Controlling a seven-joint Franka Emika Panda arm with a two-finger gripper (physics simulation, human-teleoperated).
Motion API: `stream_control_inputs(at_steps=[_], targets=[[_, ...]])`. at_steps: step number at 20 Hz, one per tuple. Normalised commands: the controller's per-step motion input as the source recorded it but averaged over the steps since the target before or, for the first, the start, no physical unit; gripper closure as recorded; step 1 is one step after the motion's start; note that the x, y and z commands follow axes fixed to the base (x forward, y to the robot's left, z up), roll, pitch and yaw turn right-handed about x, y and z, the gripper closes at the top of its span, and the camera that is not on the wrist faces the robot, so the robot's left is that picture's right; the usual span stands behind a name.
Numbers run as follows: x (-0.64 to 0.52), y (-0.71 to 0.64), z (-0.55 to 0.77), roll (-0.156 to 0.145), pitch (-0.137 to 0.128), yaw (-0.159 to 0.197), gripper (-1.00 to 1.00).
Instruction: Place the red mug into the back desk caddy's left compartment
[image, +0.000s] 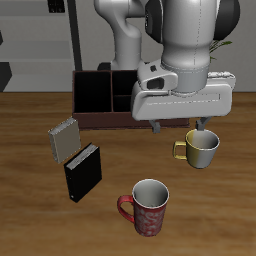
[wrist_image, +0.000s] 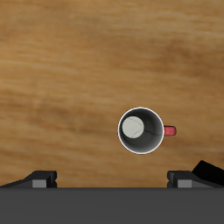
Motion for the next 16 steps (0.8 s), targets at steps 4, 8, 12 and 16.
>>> stream_control_inputs(at_steps=[4,8,12,16], targets=[[0.12,0.05,-0.30,0.004,0.001,0.014,-1.00],[0.17,-0.02,-0.31,-0.019,0.018,-0.017,-1.00],[0.17,0.00,-0.30,0.000,0.022,-0.004,-1.00],[0.11,-0.02,-0.34,0.013,0.028,0.015,-1.00]])
